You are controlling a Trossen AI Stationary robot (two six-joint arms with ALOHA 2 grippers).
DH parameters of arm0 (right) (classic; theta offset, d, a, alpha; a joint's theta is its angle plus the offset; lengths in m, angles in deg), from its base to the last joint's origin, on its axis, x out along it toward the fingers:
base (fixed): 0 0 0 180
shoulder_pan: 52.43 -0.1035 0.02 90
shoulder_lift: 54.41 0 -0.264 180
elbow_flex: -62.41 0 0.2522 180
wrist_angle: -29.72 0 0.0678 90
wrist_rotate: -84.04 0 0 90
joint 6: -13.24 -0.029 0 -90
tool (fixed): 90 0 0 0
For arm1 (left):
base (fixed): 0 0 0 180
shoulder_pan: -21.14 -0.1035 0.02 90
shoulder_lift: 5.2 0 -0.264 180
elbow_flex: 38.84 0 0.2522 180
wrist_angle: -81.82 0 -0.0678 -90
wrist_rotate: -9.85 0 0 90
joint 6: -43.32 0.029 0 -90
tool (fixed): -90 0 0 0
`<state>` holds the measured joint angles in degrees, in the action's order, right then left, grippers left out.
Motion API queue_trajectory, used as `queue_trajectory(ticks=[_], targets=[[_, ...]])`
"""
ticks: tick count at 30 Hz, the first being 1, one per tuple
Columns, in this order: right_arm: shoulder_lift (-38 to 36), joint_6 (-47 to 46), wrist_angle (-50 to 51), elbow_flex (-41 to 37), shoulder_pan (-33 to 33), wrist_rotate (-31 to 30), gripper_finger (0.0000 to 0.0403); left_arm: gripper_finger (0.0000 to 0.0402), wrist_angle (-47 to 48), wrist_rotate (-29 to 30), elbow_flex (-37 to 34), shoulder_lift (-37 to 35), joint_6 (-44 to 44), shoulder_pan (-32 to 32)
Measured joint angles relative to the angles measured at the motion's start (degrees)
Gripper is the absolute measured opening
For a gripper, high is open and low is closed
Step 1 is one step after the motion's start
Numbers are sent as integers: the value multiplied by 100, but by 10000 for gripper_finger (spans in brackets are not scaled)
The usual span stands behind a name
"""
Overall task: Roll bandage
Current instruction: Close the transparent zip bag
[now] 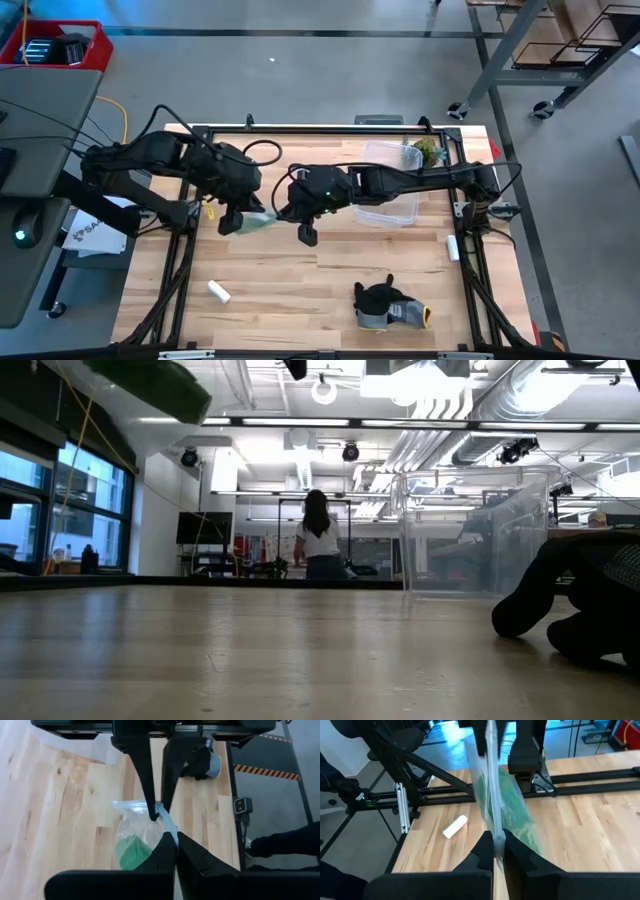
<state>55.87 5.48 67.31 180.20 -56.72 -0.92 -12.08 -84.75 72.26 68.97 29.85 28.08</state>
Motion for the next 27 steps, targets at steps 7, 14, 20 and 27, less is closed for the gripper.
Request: queue_trajectory(ticks=[7, 14, 20, 27], targets=[[109, -84, 773, -76, -2, 99, 2, 1, -38, -506, 51, -183, -130, 8], [83, -87, 710, -28, 4, -20, 2, 4, -58, 121, 26, -240, -272, 14], [119, -127, 477, -49, 17, -50, 2, 67, 4, 370, -187, -205, -84, 33], [115, -105, 352, -44, 31, -77, 2, 179, -165, 909, -809, -200, -34, 144]])
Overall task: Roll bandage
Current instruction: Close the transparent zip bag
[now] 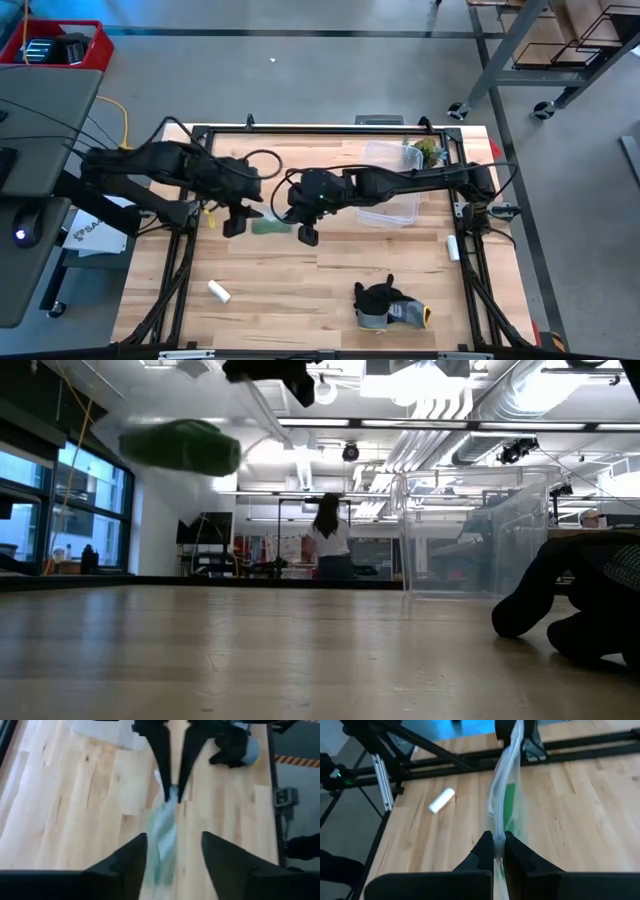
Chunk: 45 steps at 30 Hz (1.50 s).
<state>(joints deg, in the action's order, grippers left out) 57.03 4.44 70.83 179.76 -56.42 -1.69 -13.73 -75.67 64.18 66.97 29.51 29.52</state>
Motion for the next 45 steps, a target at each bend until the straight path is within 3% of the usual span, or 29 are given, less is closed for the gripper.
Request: queue_trajectory(ticks=[6, 19, 31, 37, 45], targets=[[-7, 22, -184, 7, 0, 2, 2, 226, -694, 58, -265, 30, -152, 0], [-39, 175, -614, 13, -7, 2, 2, 230, -596, -209, -267, 65, -512, 33], [-39, 221, -784, 15, -17, 33, 2, 230, -763, 250, -277, 65, -408, 144], [-39, 238, -796, 15, -17, 37, 2, 209, -1204, 210, -692, 24, -541, 218], [-39, 282, -798, 15, -17, 44, 2, 167, -1392, 359, -717, -42, -495, 223]])
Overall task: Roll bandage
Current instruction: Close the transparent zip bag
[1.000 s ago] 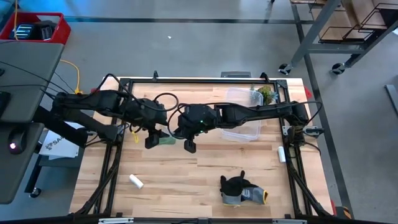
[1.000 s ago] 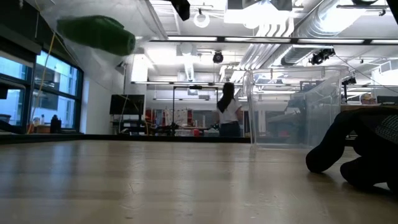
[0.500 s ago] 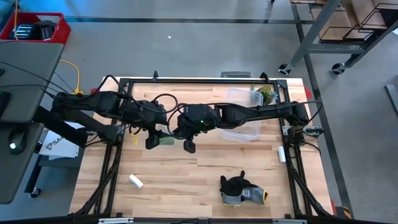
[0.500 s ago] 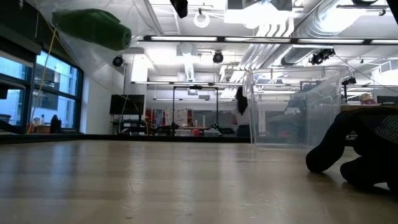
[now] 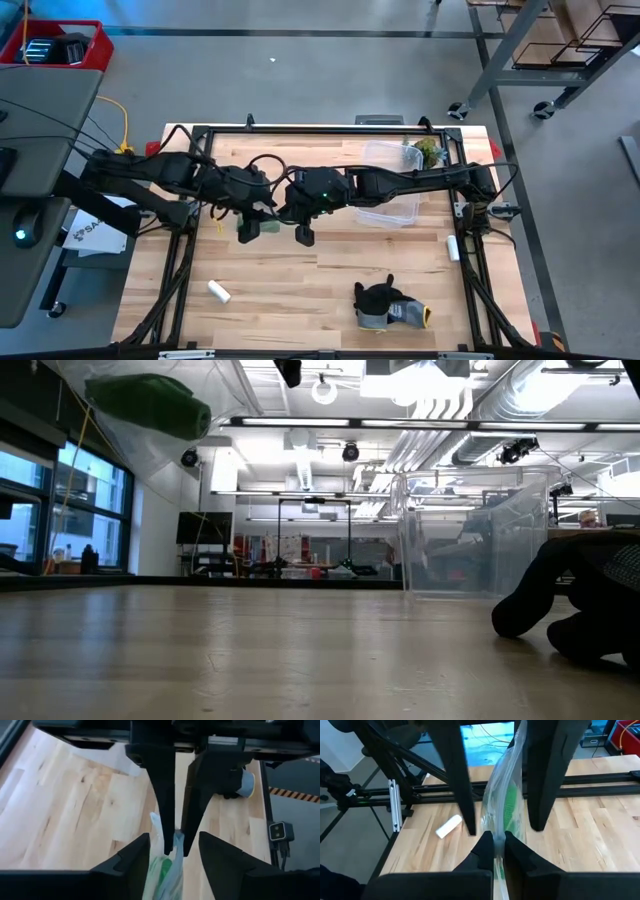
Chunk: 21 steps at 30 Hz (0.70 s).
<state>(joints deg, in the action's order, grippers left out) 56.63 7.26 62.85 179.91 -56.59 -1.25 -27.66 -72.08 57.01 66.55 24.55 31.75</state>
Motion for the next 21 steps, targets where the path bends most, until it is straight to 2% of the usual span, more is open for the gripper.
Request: queue_trajectory(ticks=[8, 11, 15, 21], targets=[[0, 0, 2, 0, 4, 0, 2, 91, 215, 40, 2, -153, -6, 0], [0, -1, -4, 0, 4, -14, 3, 78, 303, -4, 2, -136, -43, 0], [0, 0, -7, 0, 4, -22, 3, 85, 287, 19, 1, -118, 33, 0], [0, 32, -4, 0, 4, -24, 2, 117, -4, 123, 0, -138, 44, -7]])
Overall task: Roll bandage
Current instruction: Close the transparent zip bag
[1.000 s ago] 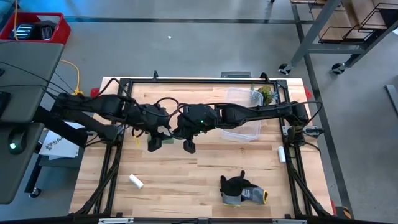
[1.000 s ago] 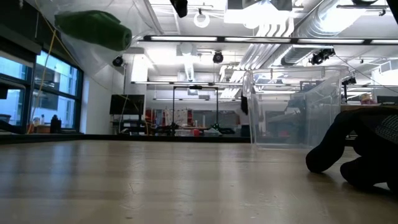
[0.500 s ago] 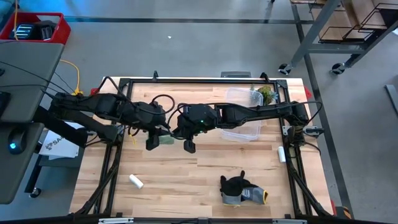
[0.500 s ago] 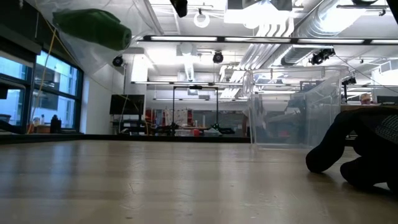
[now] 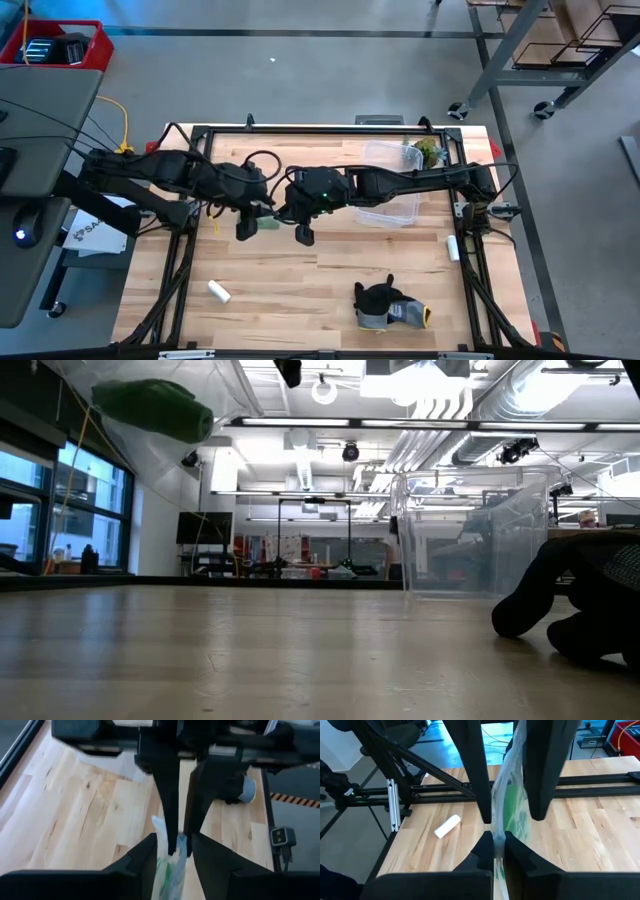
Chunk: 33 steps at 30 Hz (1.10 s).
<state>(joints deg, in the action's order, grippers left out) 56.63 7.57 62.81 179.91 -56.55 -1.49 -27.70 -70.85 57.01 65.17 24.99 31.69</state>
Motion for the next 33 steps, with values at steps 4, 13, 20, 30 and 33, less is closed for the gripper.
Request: queue_trajectory(ticks=[4, 13, 20, 30, 33], targets=[[0, 32, 0, 0, 1, -17, 2, 134, 46, -88, 2, -2, 0, 0], [0, 73, -7, 0, 2, -17, 2, 143, 195, -143, 1, 27, -56, -2], [0, 73, -8, 0, 2, 15, 1, 129, 169, -122, 0, 79, -55, -2], [0, 3, 4, 0, 4, 9, 4, 9, 166, -23, 2, 81, -55, 2], [0, -125, -34, 0, -2, 19, 28, 3, 179, -100, 2, 77, -56, 2]])
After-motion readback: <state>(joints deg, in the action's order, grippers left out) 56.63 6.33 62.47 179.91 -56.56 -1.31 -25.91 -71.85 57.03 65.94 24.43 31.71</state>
